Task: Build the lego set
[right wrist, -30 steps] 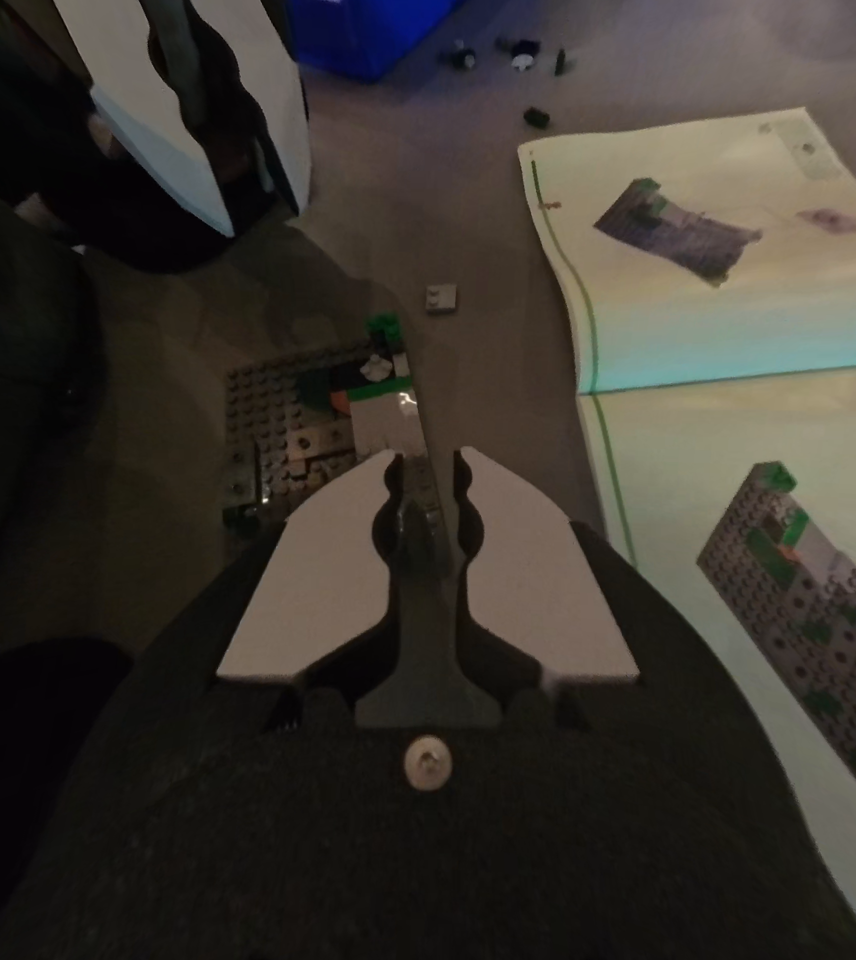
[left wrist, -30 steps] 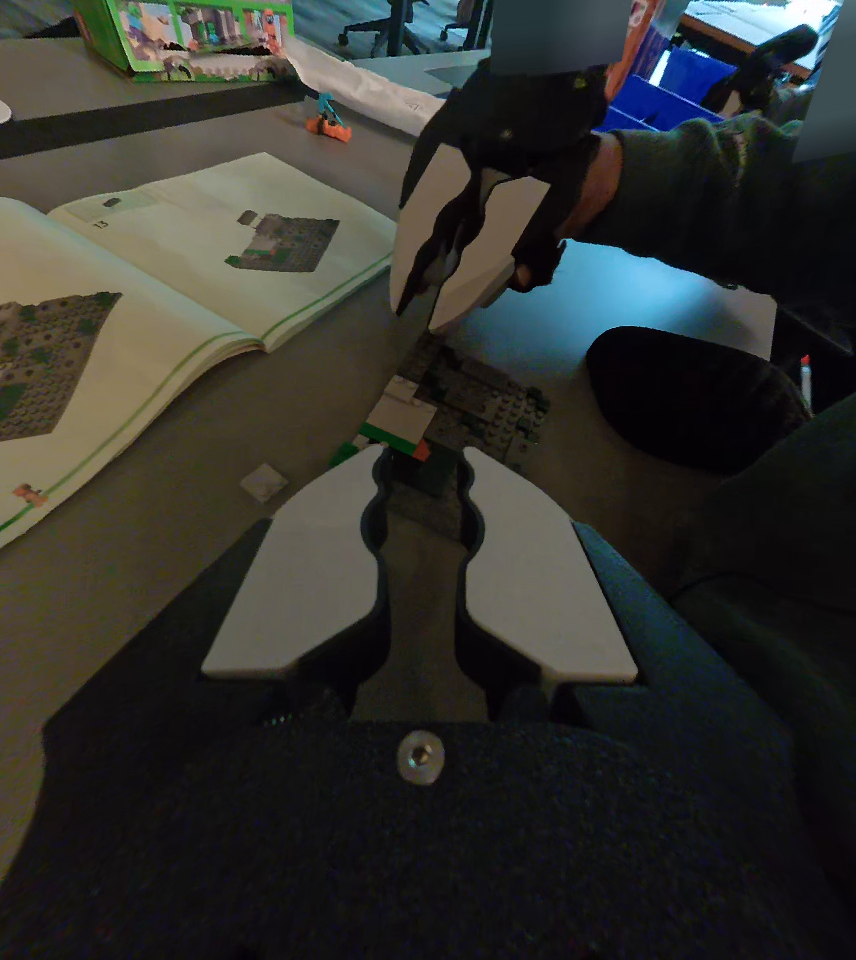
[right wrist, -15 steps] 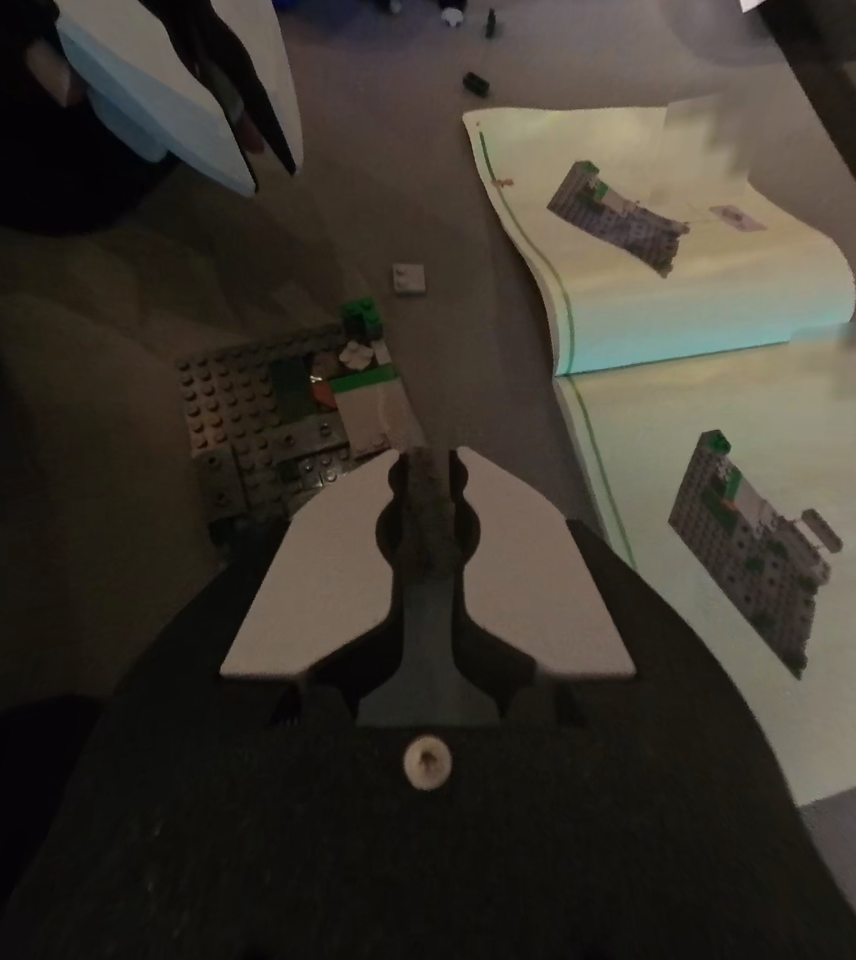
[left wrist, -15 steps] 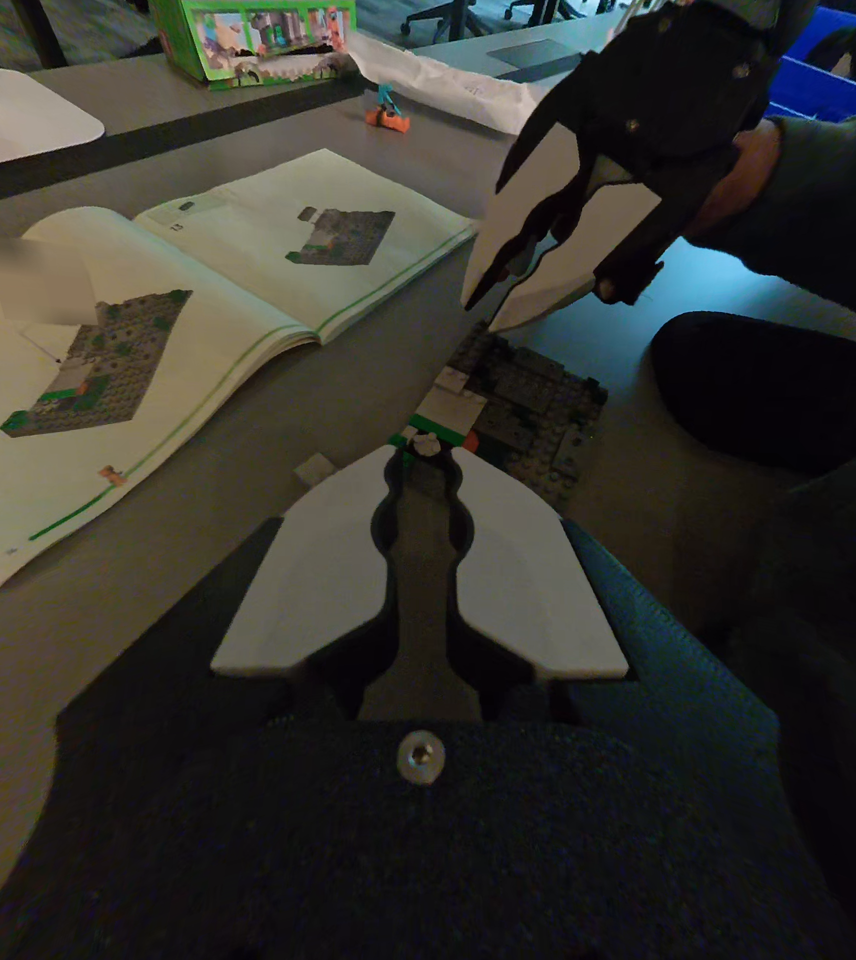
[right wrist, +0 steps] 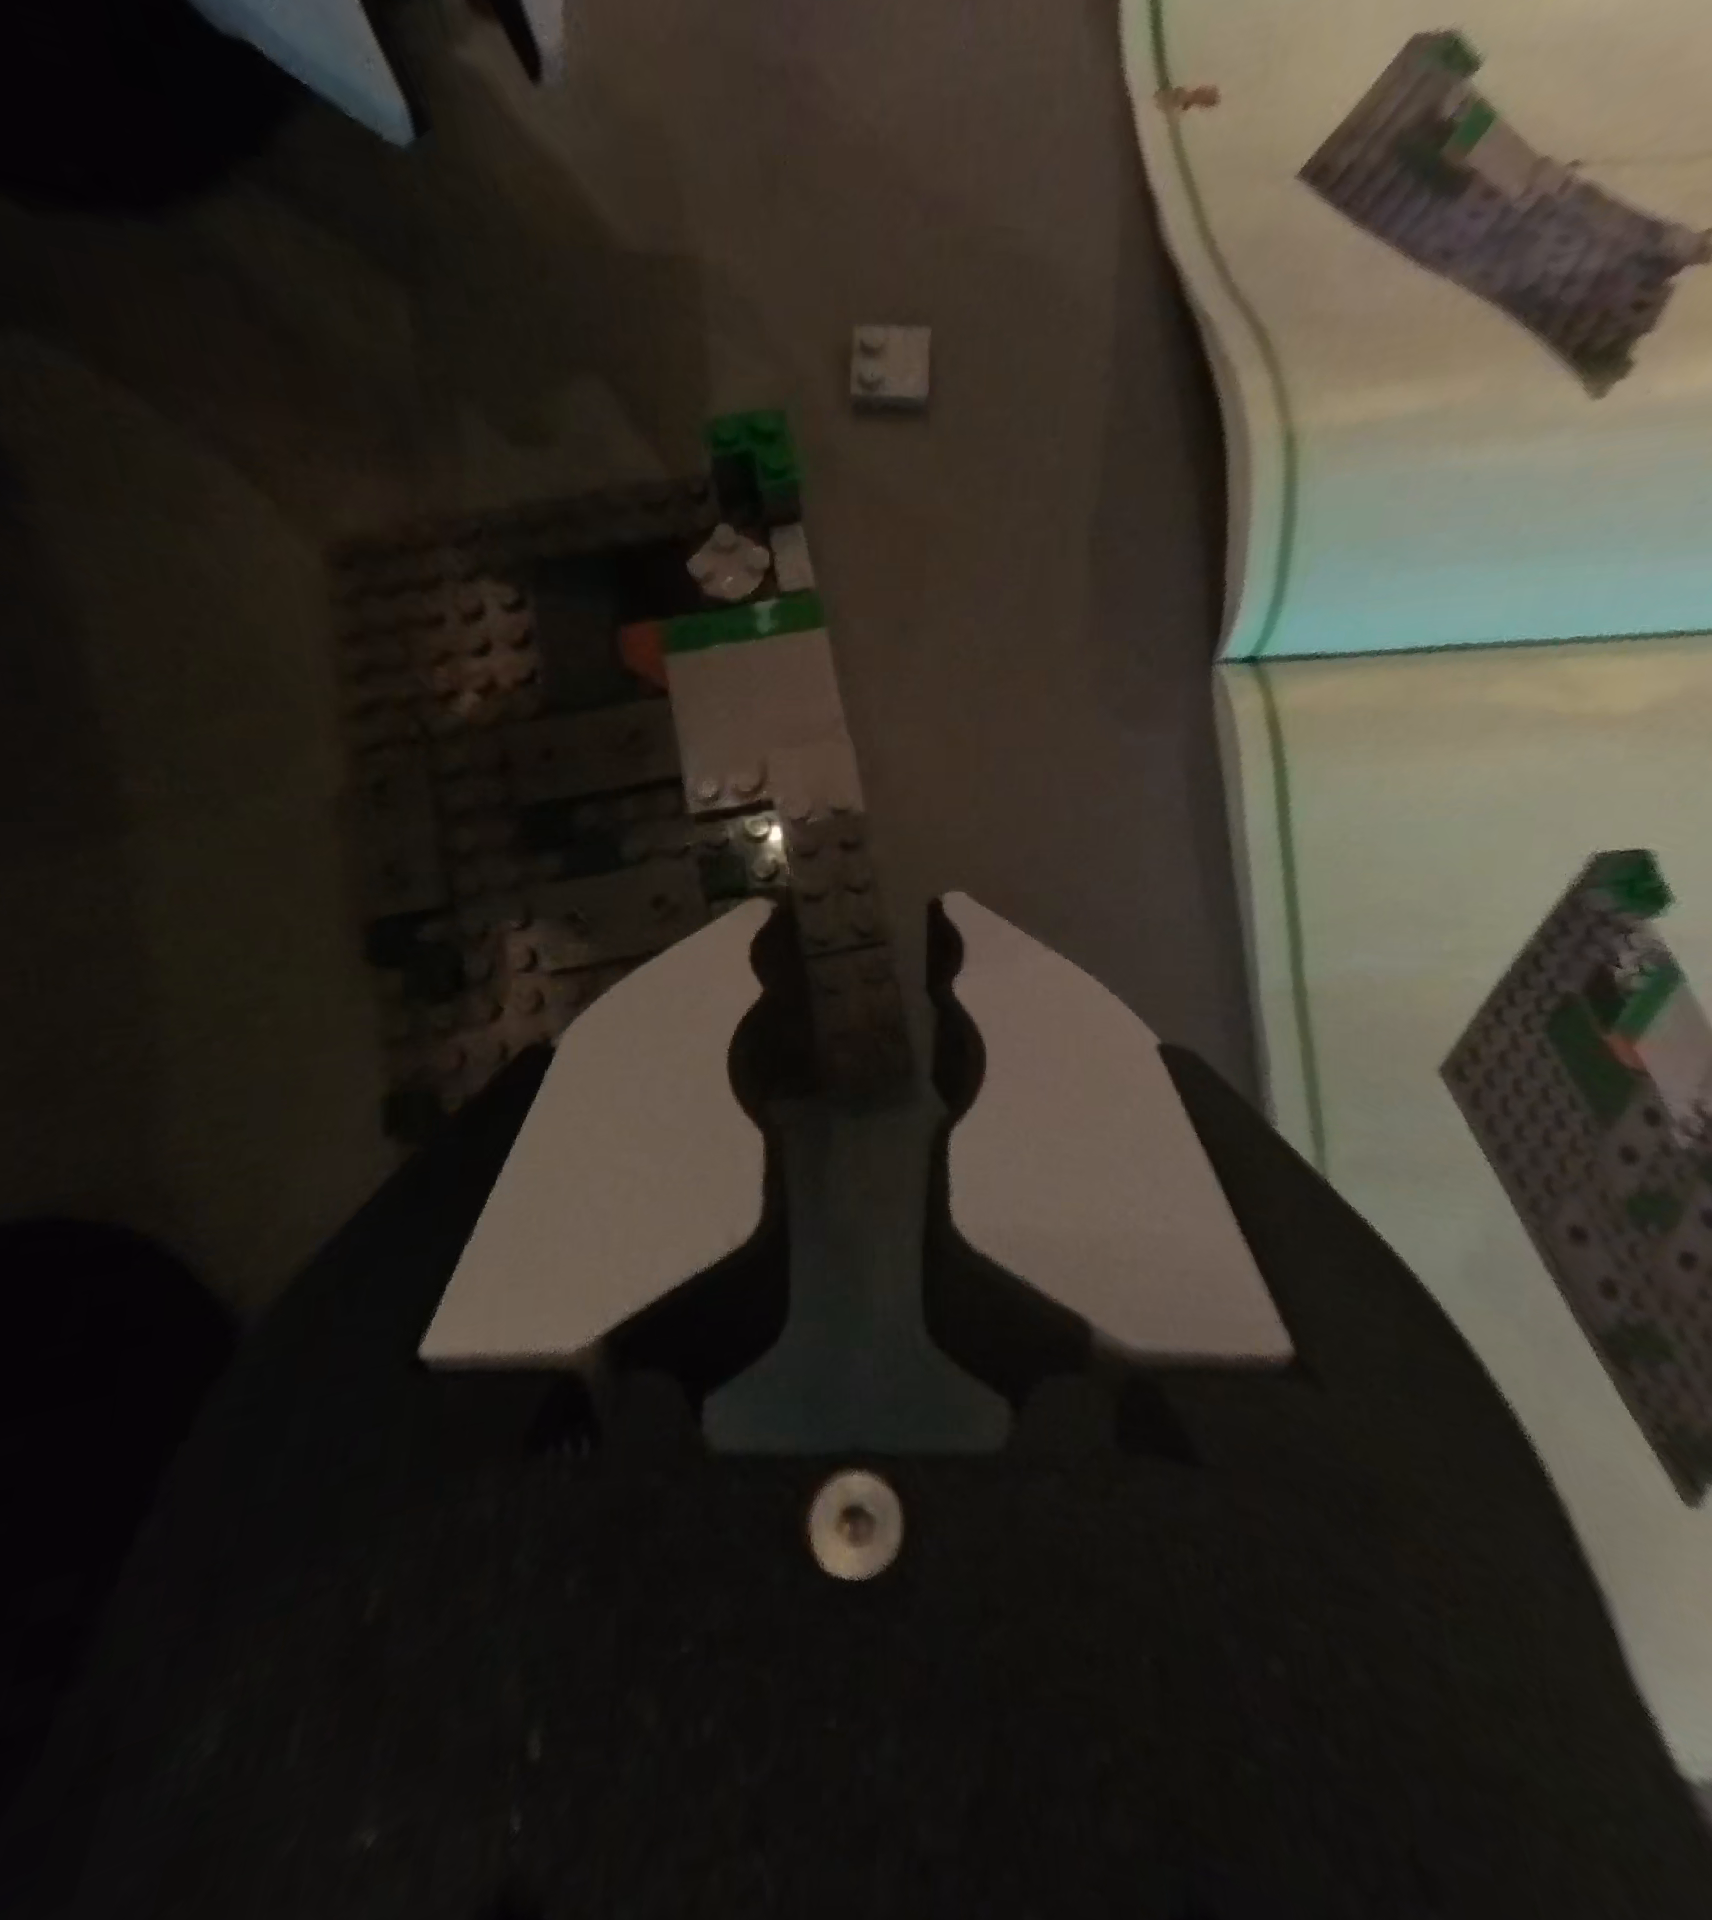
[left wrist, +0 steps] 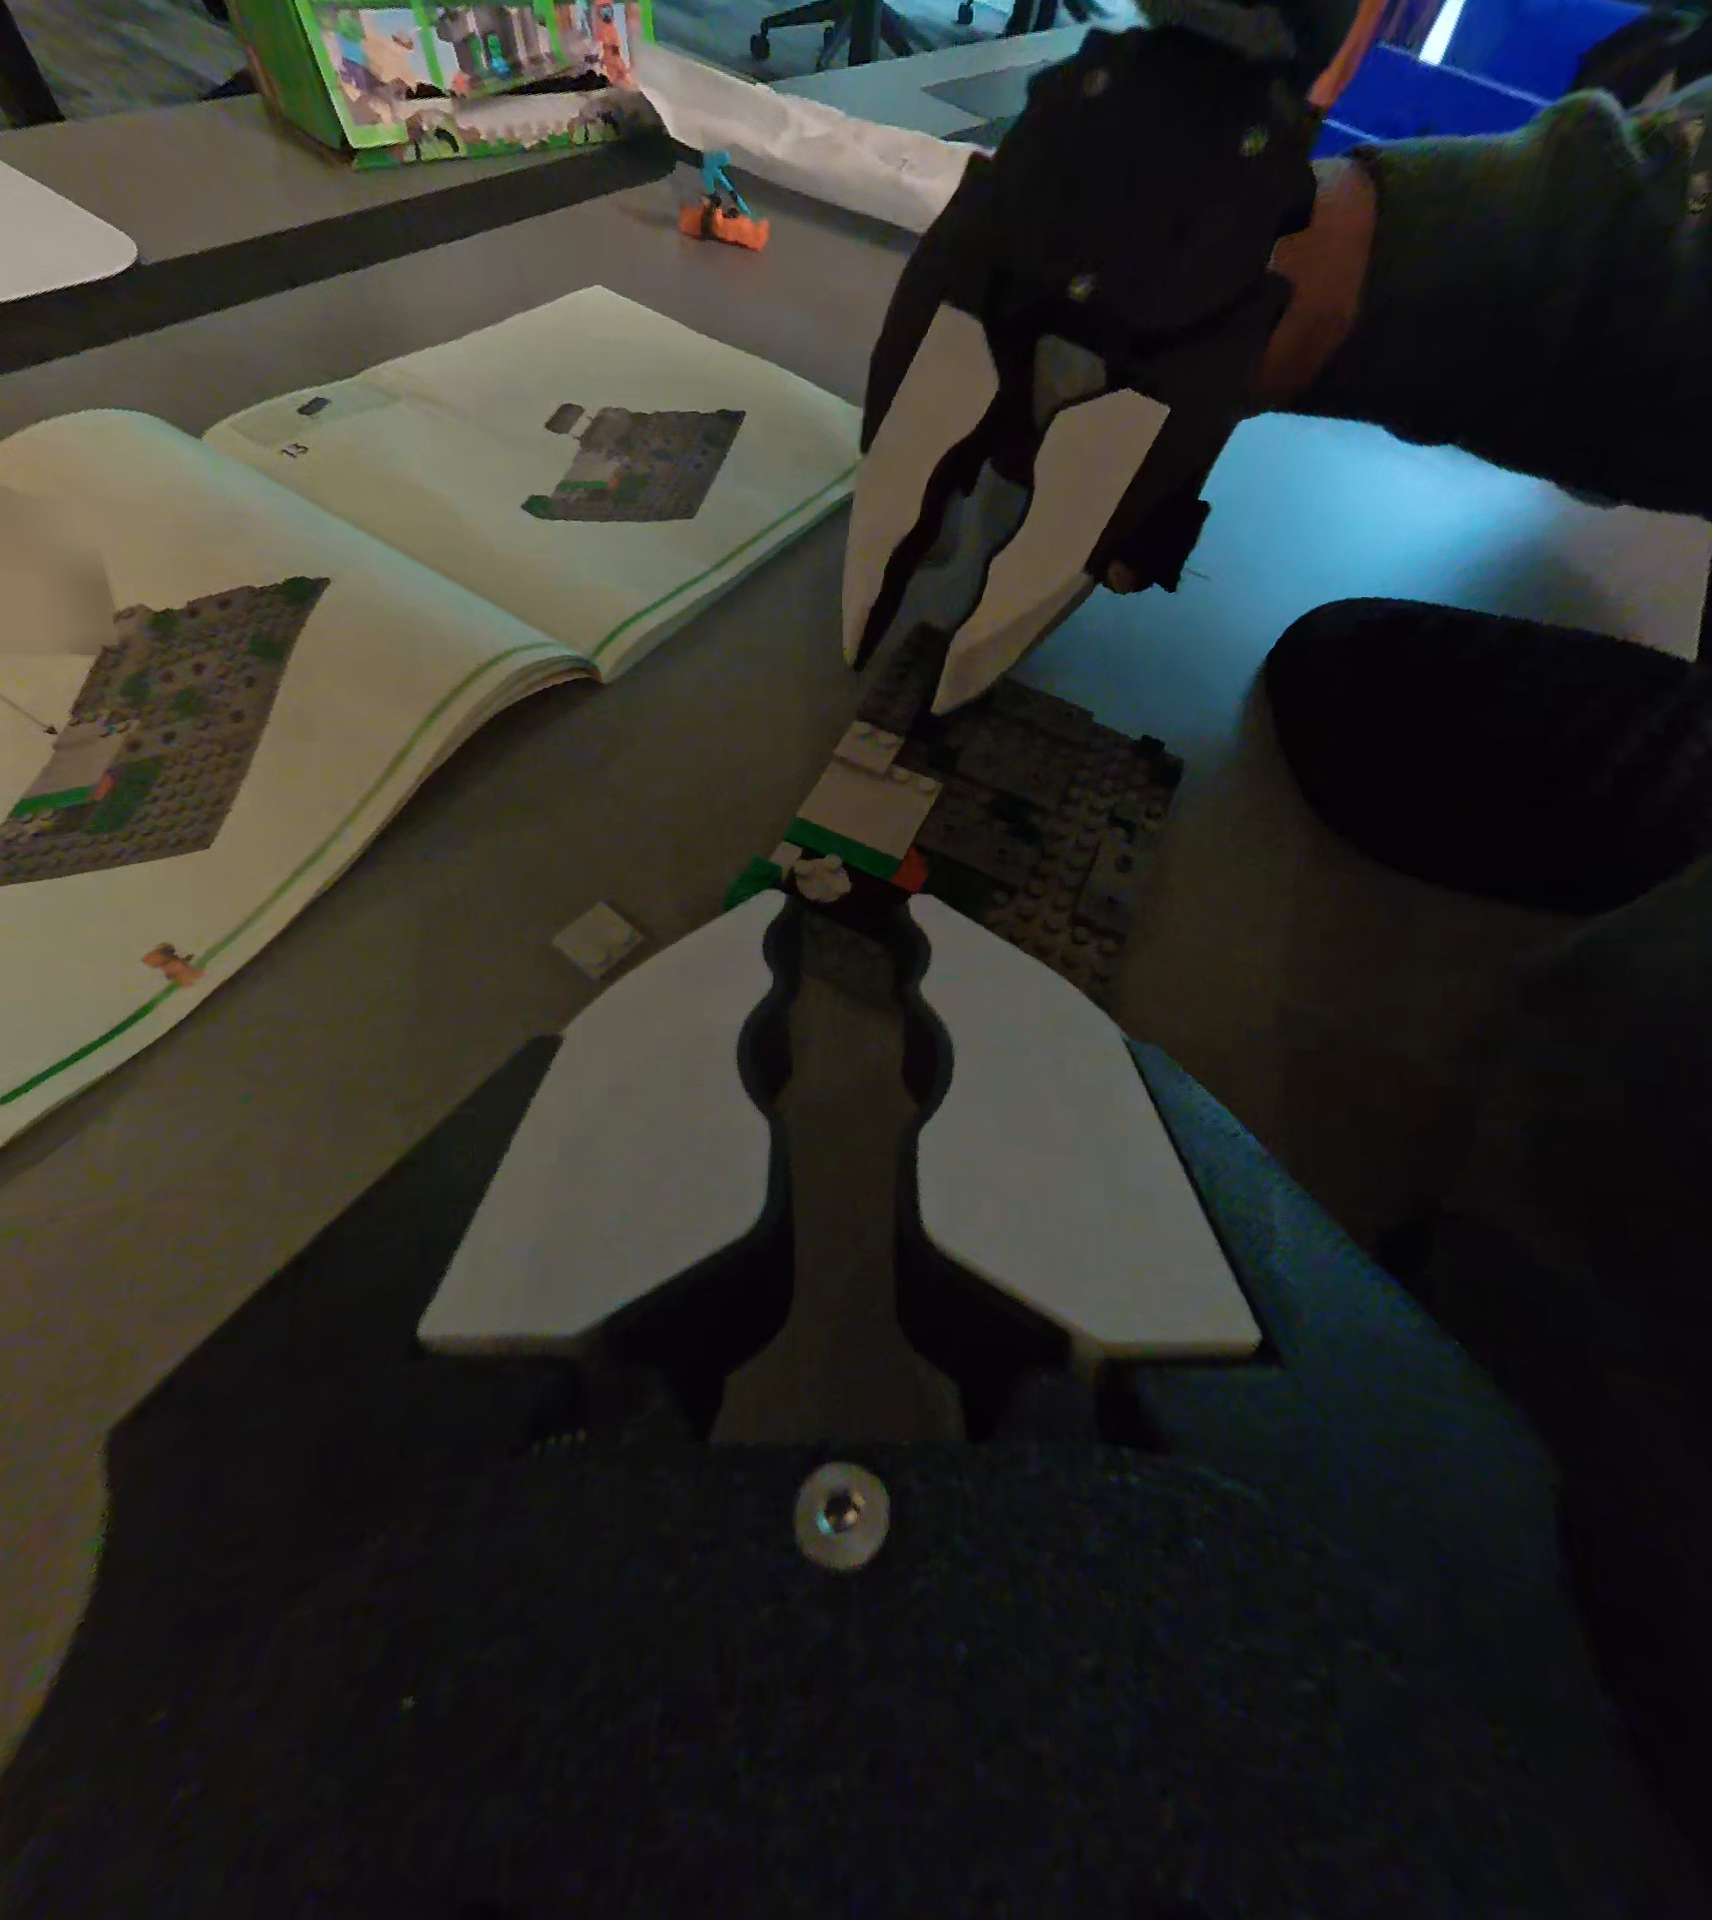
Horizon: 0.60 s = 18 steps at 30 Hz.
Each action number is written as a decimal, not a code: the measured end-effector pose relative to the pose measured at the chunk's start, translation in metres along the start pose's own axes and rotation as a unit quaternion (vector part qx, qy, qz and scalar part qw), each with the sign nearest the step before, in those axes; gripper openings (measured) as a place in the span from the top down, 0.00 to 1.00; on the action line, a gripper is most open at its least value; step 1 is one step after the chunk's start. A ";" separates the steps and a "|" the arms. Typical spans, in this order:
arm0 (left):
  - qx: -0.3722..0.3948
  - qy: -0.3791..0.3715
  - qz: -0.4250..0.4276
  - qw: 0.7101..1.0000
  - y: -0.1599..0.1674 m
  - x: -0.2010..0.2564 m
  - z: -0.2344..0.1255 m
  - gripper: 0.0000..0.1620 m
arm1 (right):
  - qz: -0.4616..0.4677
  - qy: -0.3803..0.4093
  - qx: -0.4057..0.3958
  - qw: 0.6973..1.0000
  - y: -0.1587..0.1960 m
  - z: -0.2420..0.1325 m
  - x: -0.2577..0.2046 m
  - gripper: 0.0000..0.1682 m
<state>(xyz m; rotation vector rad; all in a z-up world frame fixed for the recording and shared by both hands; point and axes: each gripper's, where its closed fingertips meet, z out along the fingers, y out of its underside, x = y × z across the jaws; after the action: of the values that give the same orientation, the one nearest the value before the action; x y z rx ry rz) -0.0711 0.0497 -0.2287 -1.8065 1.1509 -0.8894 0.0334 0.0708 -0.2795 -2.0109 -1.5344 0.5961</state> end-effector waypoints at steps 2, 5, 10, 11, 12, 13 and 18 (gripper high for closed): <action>0.002 0.005 -0.005 1.000 0.000 0.000 0.000 0.90 | -0.001 -0.016 -0.002 1.000 -0.002 0.002 -0.002 0.89; 0.004 0.010 -0.011 1.000 -0.001 0.000 -0.001 0.90 | -0.015 -0.012 0.002 1.000 -0.004 0.003 -0.002 0.90; 0.006 0.001 -0.023 1.000 -0.002 -0.004 -0.001 0.88 | -0.008 0.029 0.064 0.997 -0.019 -0.010 0.000 0.91; 0.010 -0.005 -0.029 1.000 -0.003 -0.007 -0.001 0.87 | -0.005 0.042 0.083 0.996 -0.023 -0.016 0.000 0.91; 0.015 -0.011 -0.037 0.999 -0.004 -0.010 -0.002 0.85 | -0.001 0.054 0.105 0.993 -0.028 -0.022 0.001 0.90; 0.020 -0.015 -0.045 0.999 -0.005 -0.012 -0.003 0.83 | 0.003 0.069 0.129 0.989 -0.033 -0.029 0.001 0.91; 0.080 0.059 -0.145 0.984 -0.026 -0.002 -0.010 0.77 | 0.006 0.140 0.251 0.958 -0.057 -0.067 -0.007 0.91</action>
<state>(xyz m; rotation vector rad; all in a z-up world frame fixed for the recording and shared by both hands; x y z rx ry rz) -0.0708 0.0558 -0.2016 -1.8347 0.8693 -1.2371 0.0323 0.0661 -0.1914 -1.6311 -1.0725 0.6018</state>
